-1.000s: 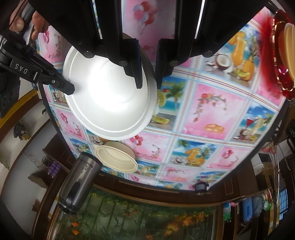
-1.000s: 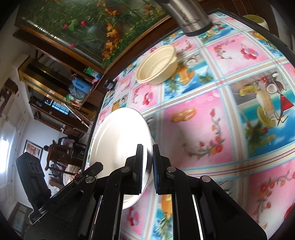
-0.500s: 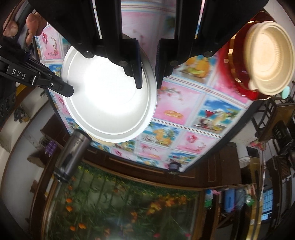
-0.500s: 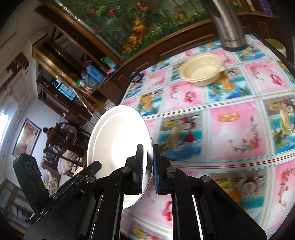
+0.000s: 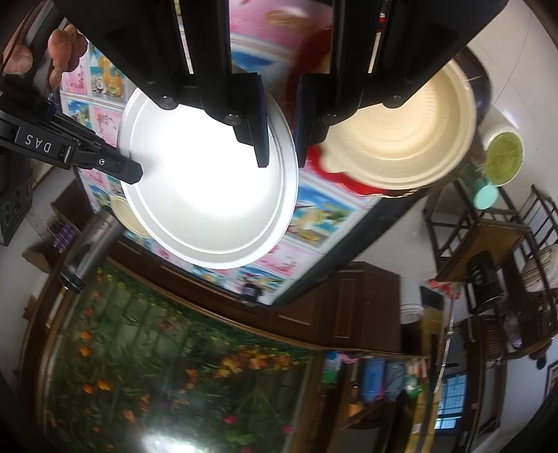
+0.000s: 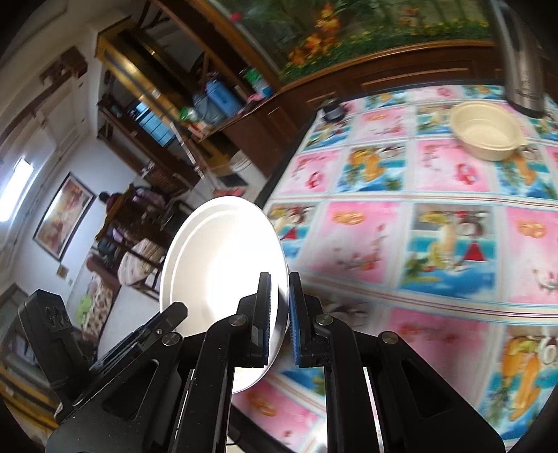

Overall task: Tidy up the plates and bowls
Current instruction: 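Lift the white paper plate and carry it toward the red plate stack, then lower the white plate onto the stack and open the right gripper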

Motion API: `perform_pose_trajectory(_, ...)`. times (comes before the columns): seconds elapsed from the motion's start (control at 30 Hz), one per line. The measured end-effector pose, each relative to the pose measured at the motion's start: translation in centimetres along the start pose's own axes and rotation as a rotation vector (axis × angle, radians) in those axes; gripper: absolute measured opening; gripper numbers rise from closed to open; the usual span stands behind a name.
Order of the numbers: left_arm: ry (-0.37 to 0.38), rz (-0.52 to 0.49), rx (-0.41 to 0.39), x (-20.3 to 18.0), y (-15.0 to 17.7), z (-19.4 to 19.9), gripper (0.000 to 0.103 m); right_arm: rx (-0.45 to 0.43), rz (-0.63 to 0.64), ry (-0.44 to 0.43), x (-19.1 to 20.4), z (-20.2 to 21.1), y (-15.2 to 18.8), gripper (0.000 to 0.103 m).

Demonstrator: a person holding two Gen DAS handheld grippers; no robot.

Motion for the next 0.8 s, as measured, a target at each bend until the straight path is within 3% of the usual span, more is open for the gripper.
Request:
perform_pose_trajectory(0.43,-0.146,0.068,-0.014,8.8,-0.4,2.8,0.012,0.183,0.13,-0.084,8.4,-8.6,3.3,0.01)
perform_pose_trajectory(0.8,-0.166,0.105,0.074,11.1,1.7,1.4,0.013,0.262,0.15,-0.067,9.2,-11.1,5.2,0.01)
Point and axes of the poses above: each gripper's, at about its wrist camera, not at the fingertips, and z roughly against the way its jaws point, x to its left, y to its underside, the point moved 6 cm from there along -z, roughly the way its jaws point, and after that the axes turned 2 degrees about z, right-handed, at the moved point
